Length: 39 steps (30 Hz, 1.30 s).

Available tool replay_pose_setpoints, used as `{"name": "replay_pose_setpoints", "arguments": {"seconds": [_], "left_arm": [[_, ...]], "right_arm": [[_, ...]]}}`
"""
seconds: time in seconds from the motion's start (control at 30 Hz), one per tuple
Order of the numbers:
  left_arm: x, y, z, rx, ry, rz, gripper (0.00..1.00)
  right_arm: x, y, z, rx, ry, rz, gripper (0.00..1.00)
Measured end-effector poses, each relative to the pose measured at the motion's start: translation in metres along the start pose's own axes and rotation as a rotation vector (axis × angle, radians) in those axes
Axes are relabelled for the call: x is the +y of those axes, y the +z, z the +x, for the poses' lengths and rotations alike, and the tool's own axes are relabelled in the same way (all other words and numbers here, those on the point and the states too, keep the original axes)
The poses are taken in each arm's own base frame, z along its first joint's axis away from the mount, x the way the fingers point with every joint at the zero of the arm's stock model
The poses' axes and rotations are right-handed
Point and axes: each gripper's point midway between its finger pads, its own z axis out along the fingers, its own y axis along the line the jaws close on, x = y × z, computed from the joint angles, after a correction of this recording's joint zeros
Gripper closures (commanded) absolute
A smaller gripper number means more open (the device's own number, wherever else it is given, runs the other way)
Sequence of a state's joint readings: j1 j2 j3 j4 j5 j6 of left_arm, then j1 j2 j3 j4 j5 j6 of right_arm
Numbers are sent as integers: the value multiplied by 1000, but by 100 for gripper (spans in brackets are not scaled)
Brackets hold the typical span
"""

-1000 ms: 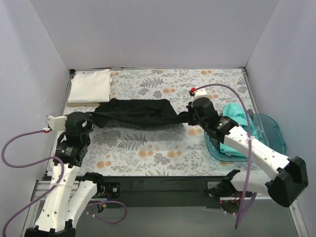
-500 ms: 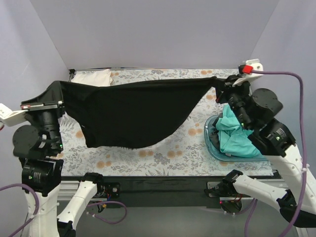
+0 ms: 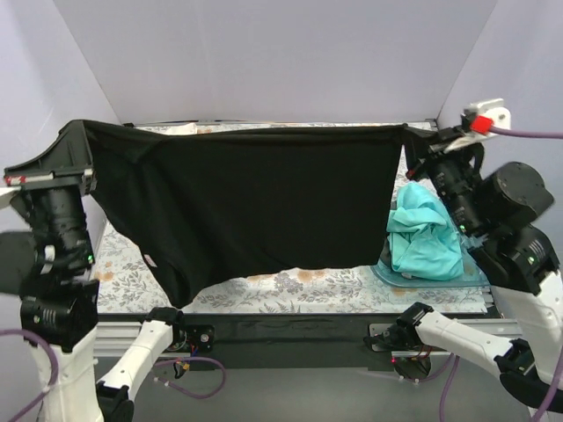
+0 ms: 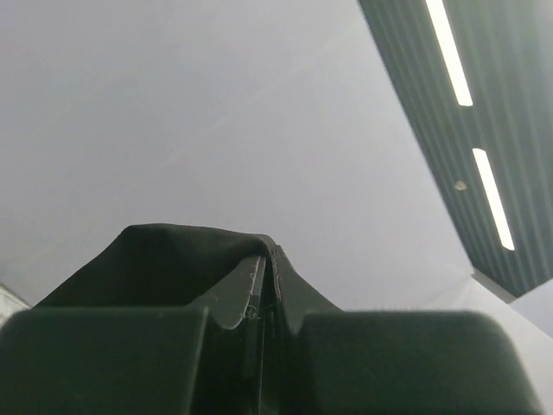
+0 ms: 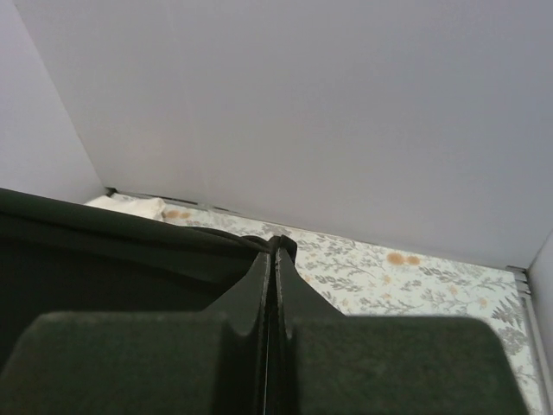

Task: Fold and stack the t-shirts
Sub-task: Flatten the tshirt out

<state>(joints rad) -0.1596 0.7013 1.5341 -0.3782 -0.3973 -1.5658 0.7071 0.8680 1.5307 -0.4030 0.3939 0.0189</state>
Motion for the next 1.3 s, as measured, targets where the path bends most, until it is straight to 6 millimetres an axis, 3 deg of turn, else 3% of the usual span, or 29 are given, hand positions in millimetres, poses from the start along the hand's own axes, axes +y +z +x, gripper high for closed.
{"name": "replay_pose_setpoints", "arguments": {"seconds": [0.07,0.17,0.3,0.4,0.5,0.57,0.63,0.73,0.83,0.9,1.0,1.03,1.1,1.13,1.2,1.23,1.3], "left_arm": [[11,17,12,4,25,-39,100],[43,55,41,6,74,-141,100],[100,113,101,54,178,-280,100],[136,168,157,132,253,-337,100],[159,211,200,208,285,-338,100],[159,235,211,235,292,-305,100],[142,254,212,254,300,-236,100],[92,269,192,218,293,-89,100],[59,254,165,176,289,-11,100],[54,230,152,169,293,4,100],[66,194,146,174,301,6,100],[81,179,149,192,306,-17,100],[119,151,162,227,305,-77,100],[149,132,172,256,299,-135,100],[217,89,199,329,281,-272,100],[253,63,213,373,274,-349,100],[328,4,243,474,254,-531,100]], "right_arm": [[0,16,10,34,-35,25,99],[-4,48,34,107,-103,95,99],[-15,101,75,209,-206,171,99],[-35,141,103,275,-247,201,99],[-63,180,105,271,-253,226,99],[-76,195,94,224,-253,231,99],[-80,202,79,163,-260,218,99],[-70,206,42,42,-259,171,99],[-59,196,15,-48,-263,120,99],[-53,184,12,-81,-266,91,99],[-46,165,40,-72,-269,37,99],[-45,161,53,-64,-269,22,99],[-43,152,107,20,-261,-21,99],[-41,149,132,58,-253,-41,99],[-38,137,203,196,-222,-89,99],[-37,124,255,299,-192,-116,99],[-35,103,307,410,-149,-139,99]]}}
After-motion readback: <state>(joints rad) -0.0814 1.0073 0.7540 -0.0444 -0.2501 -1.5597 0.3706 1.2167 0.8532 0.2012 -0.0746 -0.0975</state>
